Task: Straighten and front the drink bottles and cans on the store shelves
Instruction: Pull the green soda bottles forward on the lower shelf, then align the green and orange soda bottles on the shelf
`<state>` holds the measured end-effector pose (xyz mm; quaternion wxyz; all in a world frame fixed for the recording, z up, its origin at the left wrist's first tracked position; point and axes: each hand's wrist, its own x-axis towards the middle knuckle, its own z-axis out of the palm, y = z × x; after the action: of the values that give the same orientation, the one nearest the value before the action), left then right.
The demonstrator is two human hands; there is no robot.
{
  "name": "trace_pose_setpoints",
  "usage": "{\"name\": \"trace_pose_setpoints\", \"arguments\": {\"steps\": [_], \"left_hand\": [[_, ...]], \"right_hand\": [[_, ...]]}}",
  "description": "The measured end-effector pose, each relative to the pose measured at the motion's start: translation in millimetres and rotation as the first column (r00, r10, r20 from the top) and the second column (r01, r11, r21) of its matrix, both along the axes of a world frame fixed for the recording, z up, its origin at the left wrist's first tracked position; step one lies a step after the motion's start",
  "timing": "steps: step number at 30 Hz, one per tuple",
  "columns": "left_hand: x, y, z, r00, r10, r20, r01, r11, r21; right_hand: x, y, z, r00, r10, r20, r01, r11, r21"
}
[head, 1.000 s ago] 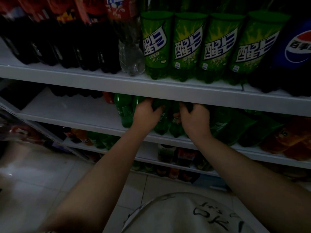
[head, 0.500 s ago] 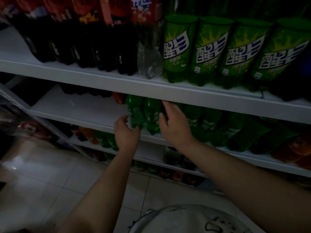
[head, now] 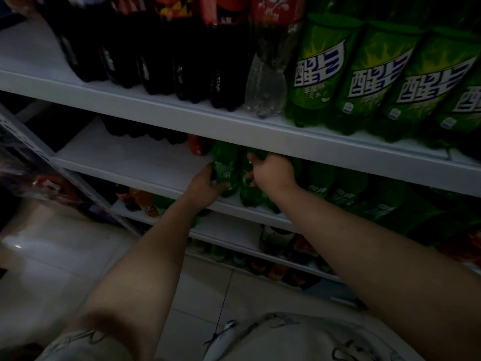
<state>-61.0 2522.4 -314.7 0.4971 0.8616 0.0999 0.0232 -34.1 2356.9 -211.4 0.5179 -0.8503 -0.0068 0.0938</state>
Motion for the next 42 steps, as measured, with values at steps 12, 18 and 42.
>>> {"name": "trace_pose_setpoints", "arguments": {"steps": [12, 18, 42], "left_hand": [[2, -14, 6, 0.984, 0.144, 0.108, -0.124, 0.978, -0.17], [4, 25, 18, 0.983, -0.137, -0.119, 0.122, 0.984, -0.127], [-8, -21, -18, 0.989, 0.142, 0.039, -0.141, 0.99, -0.019]], "right_hand": [[-4, -1, -4, 0.981, -0.068, 0.179, 0.072, 0.997, -0.013], [-1, -6, -6, 0.986, -0.054, 0.158, 0.061, 0.997, -0.039], [4, -1, -3, 0.997, 0.007, -0.08, 0.004, 0.989, 0.145]]}}
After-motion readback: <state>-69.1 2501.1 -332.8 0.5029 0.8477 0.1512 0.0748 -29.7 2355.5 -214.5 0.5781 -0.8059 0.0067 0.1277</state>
